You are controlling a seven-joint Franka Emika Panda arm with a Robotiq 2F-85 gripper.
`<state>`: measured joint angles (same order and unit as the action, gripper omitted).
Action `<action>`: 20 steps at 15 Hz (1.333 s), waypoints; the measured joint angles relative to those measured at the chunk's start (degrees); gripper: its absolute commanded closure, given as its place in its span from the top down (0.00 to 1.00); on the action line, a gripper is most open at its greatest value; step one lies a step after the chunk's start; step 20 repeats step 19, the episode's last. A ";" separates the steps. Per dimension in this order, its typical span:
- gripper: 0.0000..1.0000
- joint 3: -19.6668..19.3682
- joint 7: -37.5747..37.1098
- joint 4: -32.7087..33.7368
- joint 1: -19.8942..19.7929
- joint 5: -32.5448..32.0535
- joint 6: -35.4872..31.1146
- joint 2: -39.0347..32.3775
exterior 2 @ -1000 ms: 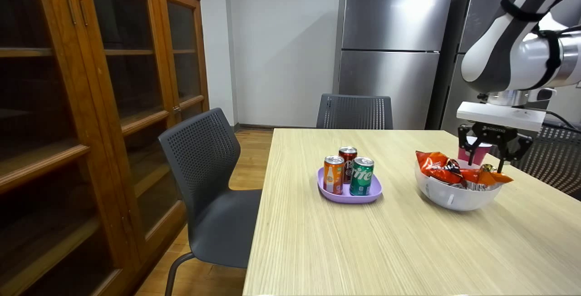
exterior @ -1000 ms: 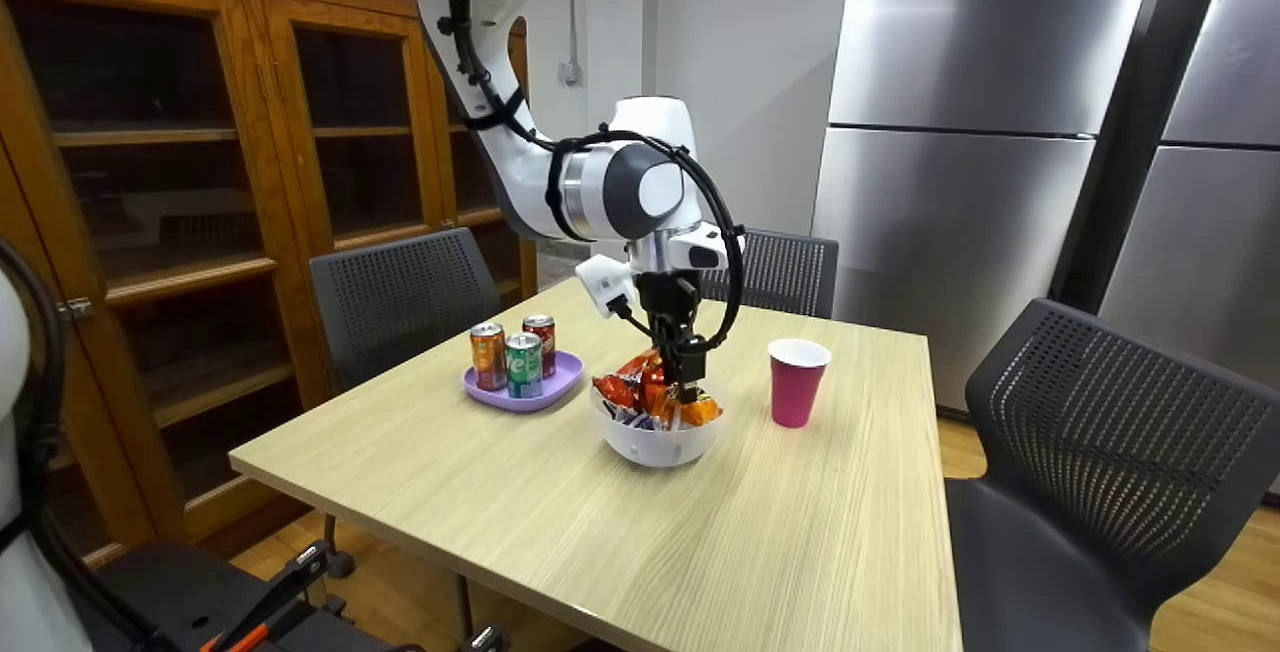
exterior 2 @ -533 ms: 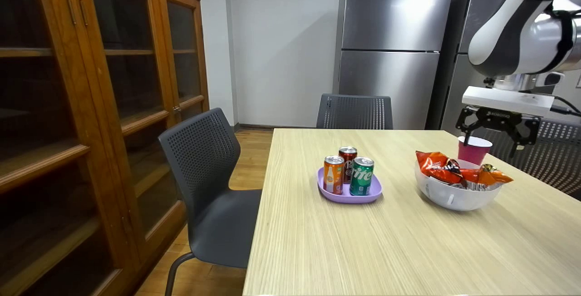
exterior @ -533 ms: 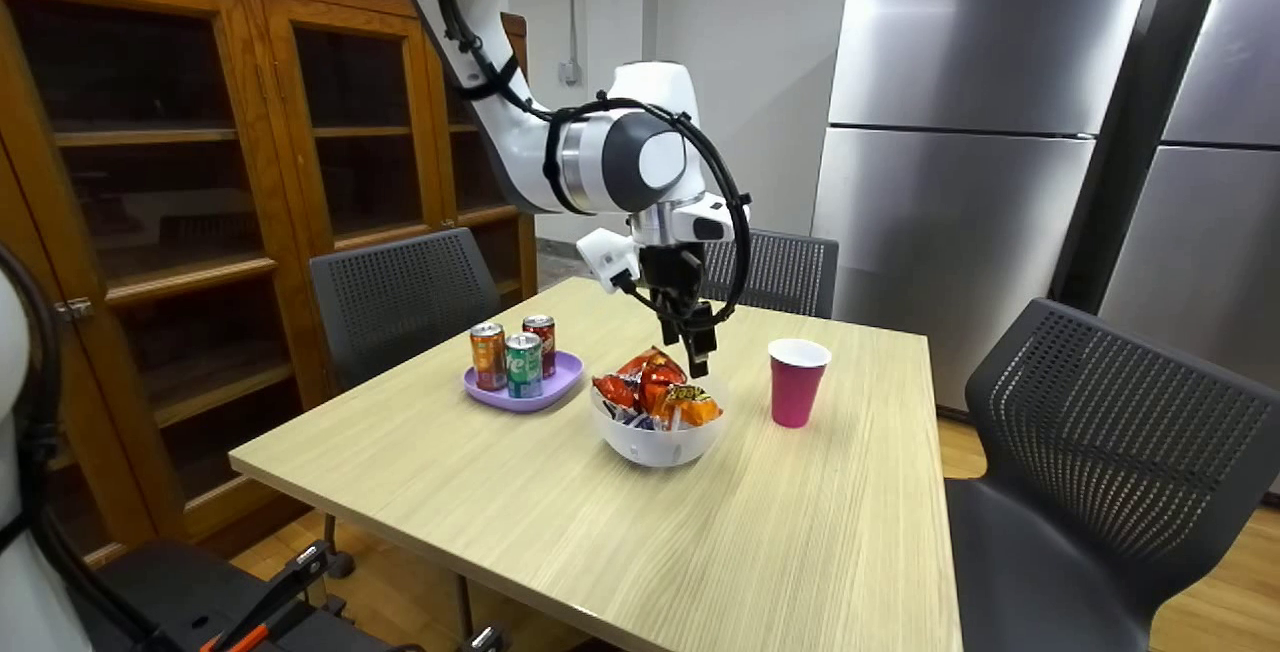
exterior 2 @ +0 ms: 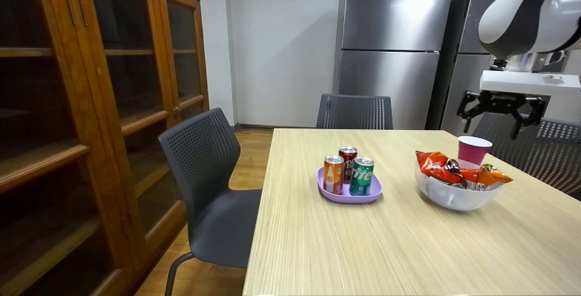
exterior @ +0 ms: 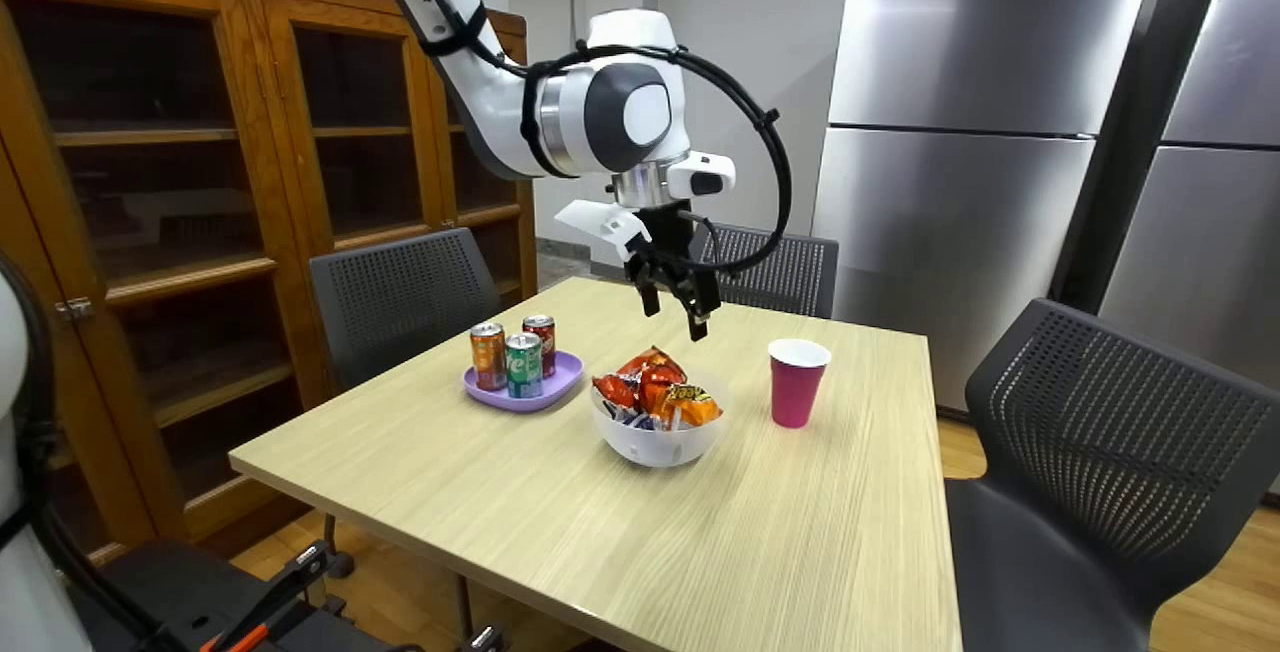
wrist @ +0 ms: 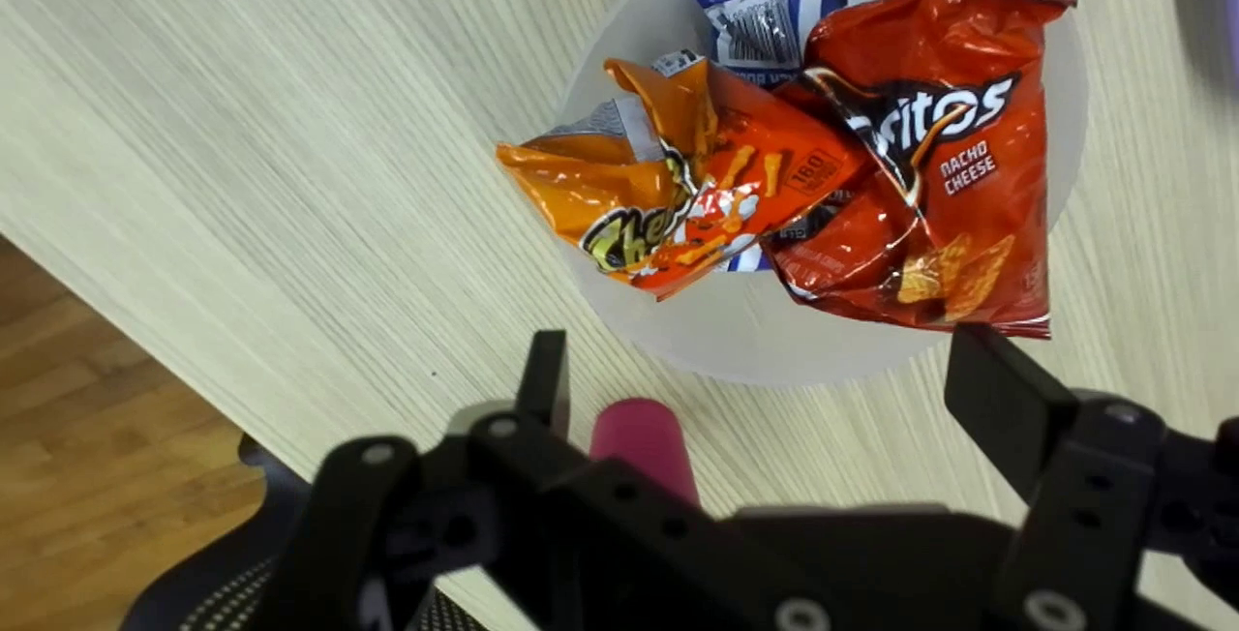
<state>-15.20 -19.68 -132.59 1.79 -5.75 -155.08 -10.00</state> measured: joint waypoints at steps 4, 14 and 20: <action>1.00 2.00 8.87 -2.88 -0.89 -1.58 -0.12 4.12; 1.00 4.95 22.74 -7.64 -2.00 -1.56 -0.16 10.01; 1.00 4.96 22.82 -7.66 -2.02 -1.56 -0.16 10.01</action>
